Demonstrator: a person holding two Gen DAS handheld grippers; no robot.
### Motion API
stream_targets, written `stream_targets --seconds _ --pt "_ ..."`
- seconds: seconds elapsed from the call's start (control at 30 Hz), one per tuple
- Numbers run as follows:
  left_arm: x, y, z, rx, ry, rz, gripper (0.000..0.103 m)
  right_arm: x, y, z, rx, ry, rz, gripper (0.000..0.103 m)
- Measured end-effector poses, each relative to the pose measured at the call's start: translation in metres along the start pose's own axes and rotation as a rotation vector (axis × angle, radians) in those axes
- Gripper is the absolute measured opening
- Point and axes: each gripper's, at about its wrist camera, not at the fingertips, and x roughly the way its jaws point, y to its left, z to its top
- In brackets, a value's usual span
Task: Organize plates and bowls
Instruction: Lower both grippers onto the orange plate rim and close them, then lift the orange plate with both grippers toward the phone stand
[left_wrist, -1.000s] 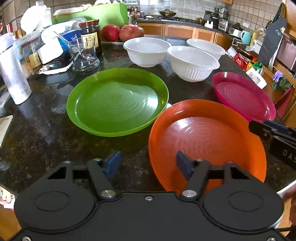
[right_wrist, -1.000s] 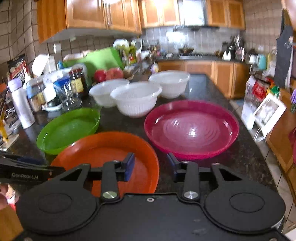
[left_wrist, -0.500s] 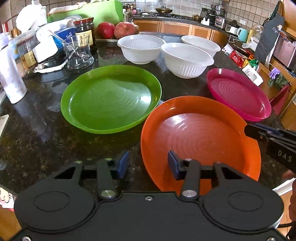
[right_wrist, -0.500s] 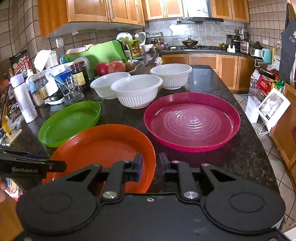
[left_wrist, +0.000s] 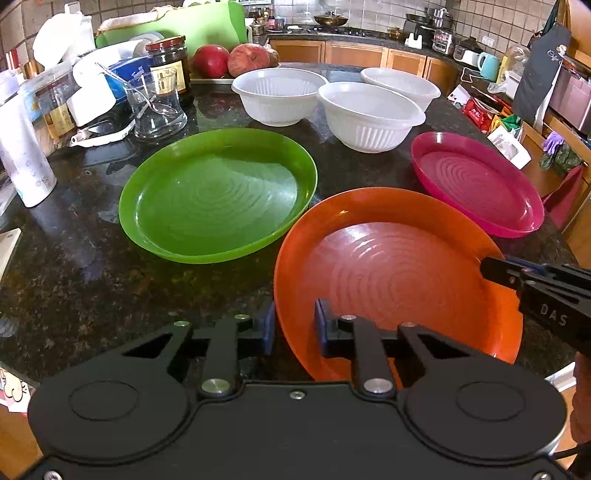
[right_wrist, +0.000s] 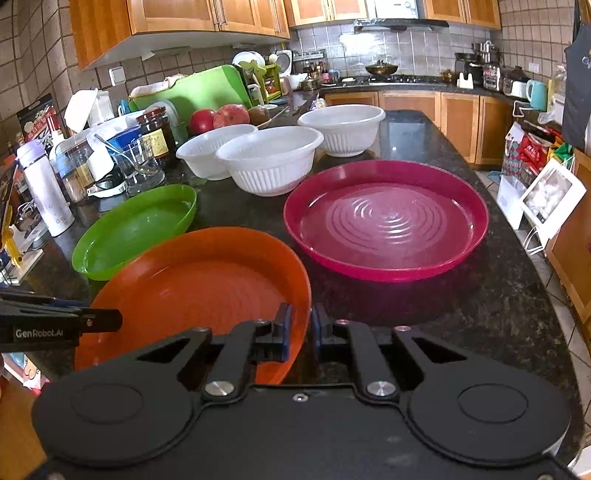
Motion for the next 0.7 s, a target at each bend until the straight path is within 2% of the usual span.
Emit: stream_targets --seconds 0.1,0.23,0.47,0.7 --pt "-0.001 -0.001 -0.001 0.007 -0.003 0.002 0.027 -0.002 0.001 0.000 -0.004 -0.005 -0.017 0.010" --pt "-0.002 0.001 -0.003 0.007 0.000 -0.003 0.019 -0.009 0.003 0.000 -0.004 -0.016 -0.029 0.009" --pt "-0.012 0.007 -0.006 0.013 -0.018 -0.003 0.019 -0.023 0.022 0.002 -0.038 -0.050 -0.045 0.009" --pt "-0.031 0.033 -0.003 -0.022 -0.065 0.020 0.019 -0.029 0.056 0.014 -0.072 -0.094 -0.001 0.009"
